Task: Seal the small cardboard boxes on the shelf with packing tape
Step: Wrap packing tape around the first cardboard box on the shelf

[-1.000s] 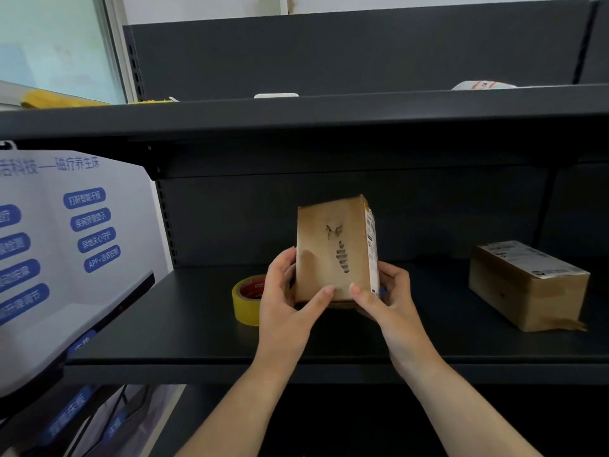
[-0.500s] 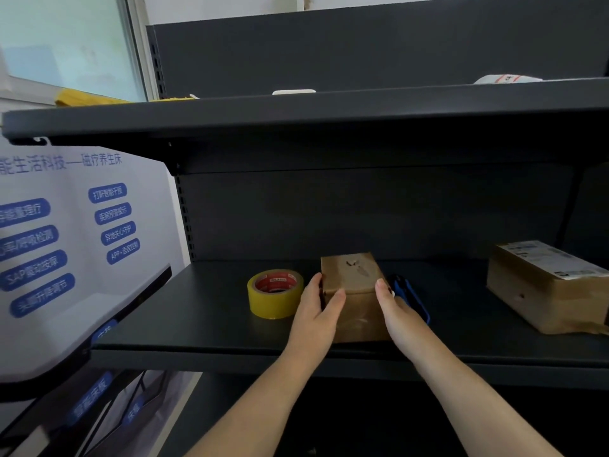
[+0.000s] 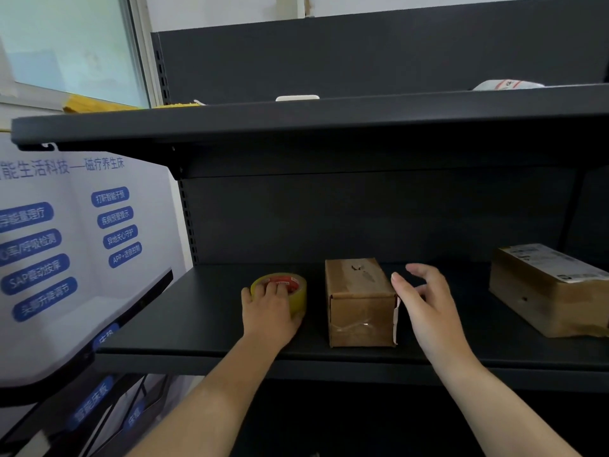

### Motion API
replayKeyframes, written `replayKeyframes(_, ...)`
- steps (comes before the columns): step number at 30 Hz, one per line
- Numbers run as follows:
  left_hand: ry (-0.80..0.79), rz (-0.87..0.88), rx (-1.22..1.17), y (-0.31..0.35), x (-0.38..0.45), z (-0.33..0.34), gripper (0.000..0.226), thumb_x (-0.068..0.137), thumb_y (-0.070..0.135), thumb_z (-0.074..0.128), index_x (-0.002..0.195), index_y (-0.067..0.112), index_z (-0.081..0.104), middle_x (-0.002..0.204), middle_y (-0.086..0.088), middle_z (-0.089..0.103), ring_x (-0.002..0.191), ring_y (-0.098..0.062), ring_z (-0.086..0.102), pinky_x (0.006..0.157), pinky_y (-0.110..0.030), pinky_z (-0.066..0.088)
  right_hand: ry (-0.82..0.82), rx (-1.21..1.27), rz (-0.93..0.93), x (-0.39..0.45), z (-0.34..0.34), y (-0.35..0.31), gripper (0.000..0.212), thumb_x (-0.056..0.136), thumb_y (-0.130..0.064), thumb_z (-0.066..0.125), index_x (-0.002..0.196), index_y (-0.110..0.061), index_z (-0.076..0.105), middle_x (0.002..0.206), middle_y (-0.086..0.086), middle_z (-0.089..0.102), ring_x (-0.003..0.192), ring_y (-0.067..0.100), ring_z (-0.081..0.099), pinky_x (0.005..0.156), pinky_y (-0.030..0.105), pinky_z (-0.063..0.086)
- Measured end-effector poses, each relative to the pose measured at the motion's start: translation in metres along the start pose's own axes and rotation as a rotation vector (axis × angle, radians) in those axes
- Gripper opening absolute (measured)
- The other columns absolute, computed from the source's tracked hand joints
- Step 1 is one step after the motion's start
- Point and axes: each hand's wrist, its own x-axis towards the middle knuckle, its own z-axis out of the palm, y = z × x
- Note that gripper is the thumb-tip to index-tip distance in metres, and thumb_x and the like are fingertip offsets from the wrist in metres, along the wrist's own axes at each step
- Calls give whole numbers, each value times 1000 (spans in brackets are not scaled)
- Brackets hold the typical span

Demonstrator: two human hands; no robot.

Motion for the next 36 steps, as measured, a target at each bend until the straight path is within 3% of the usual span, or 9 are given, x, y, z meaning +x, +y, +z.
replayKeyframes(5,6,30,-84,-5,3,3,54,84,52,50,128,21,48,135,0,53,127,-25,40,110,-49,16,-7,-48,-67,-3,1,-4,32,81,-50,57,109,-39,47,119,-9,48,109,11,46,103,50,34)
replayKeyframes(8,107,55,-121,-10,-6,-2,45,86,47,51,124,23,51,129,3,56,125,-21,42,112,-46,15,-19,-55,-91,-5,0,-3,29,81,-47,58,108,-39,49,114,-14,49,107,7,45,103,48,35)
replayKeyframes(11,277,135,-130,-14,-19,-18,31,83,41,59,107,22,60,110,3,64,114,-21,51,112,-47,17,-40,-23,-124,-5,-3,-7,30,78,-47,60,105,-40,50,112,-13,51,105,7,47,88,31,41)
replayKeyframes(13,402,209,-143,-15,-28,-33,25,74,35,71,94,20,64,94,2,68,102,-23,60,109,-49,24,-63,32,-161,-5,-5,-13,35,71,-54,58,102,-43,50,107,-12,53,102,10,51,80,26,40)
replayKeyframes(15,486,275,-153,-15,-39,-49,25,69,35,75,86,21,64,87,3,69,96,-23,63,108,-48,25,-81,76,-213,-4,-6,-21,41,68,-56,56,106,-40,51,107,-12,55,103,8,52,85,29,42)
replayKeyframes(19,565,388,-218,-15,-62,-73,23,79,43,59,88,23,64,89,6,69,100,-20,60,110,-46,20,-205,229,-270,3,-6,-40,47,75,-49,66,117,-37,50,118,-17,55,109,1,52,95,30,42)
replayKeyframes(24,665,477,-343,0,-83,-93,19,79,42,58,89,26,55,88,7,67,105,-14,52,111,-46,22,-337,184,-334,10,7,-60,76,64,-49,67,132,-33,37,129,-16,48,116,-3,48,97,21,39)
replayKeyframes(31,671,426,-462,14,-88,-106,22,77,43,56,91,27,48,87,6,68,101,-9,49,108,-42,25,-365,272,-492,8,4,-72,40,74,-37,68,112,-30,60,109,-10,67,105,5,61,85,18,49)
replayKeyframes(36,652,439,-482,19,-91,-107,23,78,44,57,91,27,50,87,6,68,100,-8,49,107,-39,27,-229,223,-519,7,5,-74,19,79,-22,68,98,-22,67,94,-4,71,94,7,65,81,22,52)
